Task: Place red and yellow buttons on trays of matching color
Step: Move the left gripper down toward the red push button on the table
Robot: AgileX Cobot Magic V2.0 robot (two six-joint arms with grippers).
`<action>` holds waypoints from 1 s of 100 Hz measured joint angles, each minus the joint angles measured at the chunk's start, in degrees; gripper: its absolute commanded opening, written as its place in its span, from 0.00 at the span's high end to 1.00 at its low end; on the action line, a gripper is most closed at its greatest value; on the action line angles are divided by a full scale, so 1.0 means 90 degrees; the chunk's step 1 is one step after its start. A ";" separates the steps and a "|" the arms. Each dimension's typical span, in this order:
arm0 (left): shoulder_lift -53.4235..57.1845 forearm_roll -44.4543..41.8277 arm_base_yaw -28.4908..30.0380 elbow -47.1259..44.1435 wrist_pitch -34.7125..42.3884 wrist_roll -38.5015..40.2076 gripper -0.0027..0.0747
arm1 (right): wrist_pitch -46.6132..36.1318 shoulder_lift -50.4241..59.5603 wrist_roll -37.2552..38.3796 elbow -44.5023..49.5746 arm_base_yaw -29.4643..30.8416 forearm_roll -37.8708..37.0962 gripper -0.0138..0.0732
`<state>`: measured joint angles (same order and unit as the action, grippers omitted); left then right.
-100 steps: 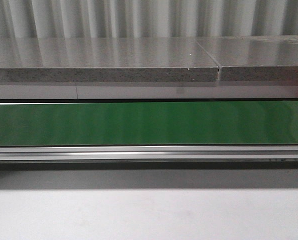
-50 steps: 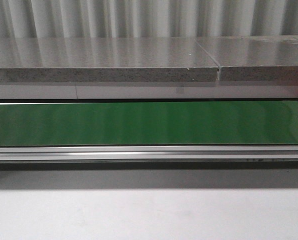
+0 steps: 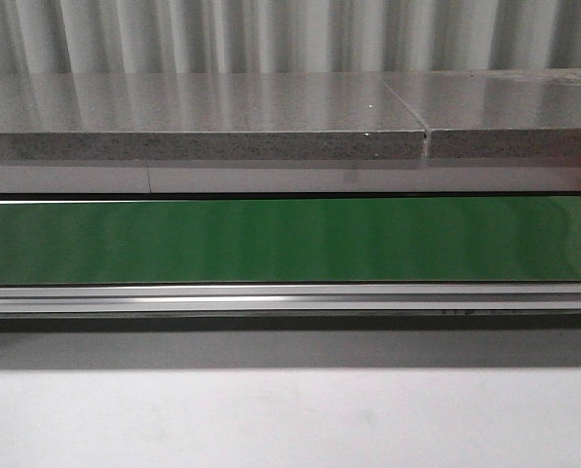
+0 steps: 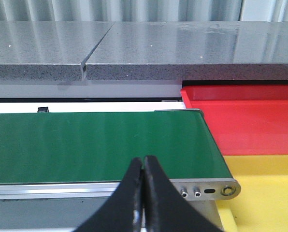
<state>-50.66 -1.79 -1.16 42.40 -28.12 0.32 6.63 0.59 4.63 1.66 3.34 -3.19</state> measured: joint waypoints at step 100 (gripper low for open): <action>-0.5134 0.0723 0.2501 0.4096 -0.3729 0.0502 0.26 | 0.0000 0.0000 0.0000 0.0000 0.0000 0.0000 0.91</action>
<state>-96.86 4.72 21.35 79.26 -61.68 4.84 6.63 0.59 4.63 1.66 3.34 -3.19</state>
